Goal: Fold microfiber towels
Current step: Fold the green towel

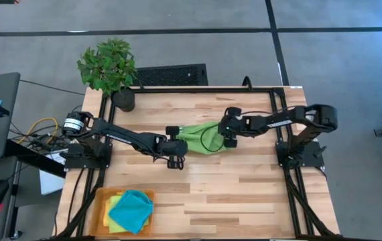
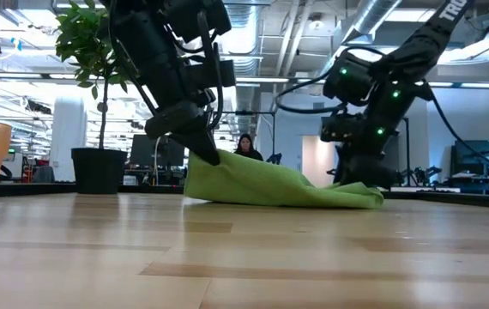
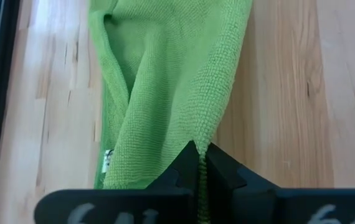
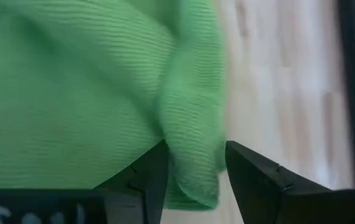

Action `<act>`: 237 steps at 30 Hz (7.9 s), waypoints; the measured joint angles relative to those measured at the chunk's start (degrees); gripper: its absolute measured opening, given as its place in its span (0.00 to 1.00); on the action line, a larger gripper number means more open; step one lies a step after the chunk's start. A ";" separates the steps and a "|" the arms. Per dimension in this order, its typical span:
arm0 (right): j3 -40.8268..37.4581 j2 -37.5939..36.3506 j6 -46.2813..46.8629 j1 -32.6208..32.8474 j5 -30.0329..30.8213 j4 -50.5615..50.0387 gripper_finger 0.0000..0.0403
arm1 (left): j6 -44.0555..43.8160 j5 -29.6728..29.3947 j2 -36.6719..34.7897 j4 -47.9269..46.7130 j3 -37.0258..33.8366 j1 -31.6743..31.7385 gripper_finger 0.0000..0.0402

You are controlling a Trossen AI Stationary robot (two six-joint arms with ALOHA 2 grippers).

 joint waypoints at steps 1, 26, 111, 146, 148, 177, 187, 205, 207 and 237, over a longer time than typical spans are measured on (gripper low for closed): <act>0.02 0.32 0.00 -0.29 1.00 0.81 0.45 | -0.01 0.00 0.00 -0.03 0.00 -0.01 0.00; 0.04 -14.08 9.07 6.72 -12.33 -7.06 0.45 | -2.32 -0.07 -0.13 -4.18 0.07 -3.13 0.00; 11.04 0.63 -0.14 0.09 -15.33 0.67 0.45 | -9.83 16.87 7.98 -13.82 9.61 -10.98 0.00; 11.01 -20.92 14.27 15.76 -6.75 -24.28 0.45 | 31.47 16.82 15.52 -5.60 25.51 8.27 0.00; 11.02 -21.36 14.91 15.89 -6.74 -24.77 0.45 | 32.83 15.37 16.97 -6.59 26.92 9.04 0.00; 10.97 -24.42 17.45 15.76 -3.74 -31.12 0.45 | 52.13 13.35 20.96 2.62 35.12 12.85 0.00; 10.97 -24.42 17.18 15.76 -3.74 -30.95 0.45 | 53.05 14.31 20.96 4.51 35.12 15.62 0.00; 10.99 -24.42 17.03 15.83 -3.76 -31.06 0.45 | 49.91 19.08 25.56 11.14 35.06 20.91 0.00; 10.99 -24.40 17.03 15.85 -3.76 -31.04 0.45 | 50.15 17.40 27.22 13.18 35.29 20.79 0.00; 10.99 -24.48 17.51 14.23 -0.81 -32.07 0.45 | 30.09 8.57 27.50 2.91 41.98 20.13 0.28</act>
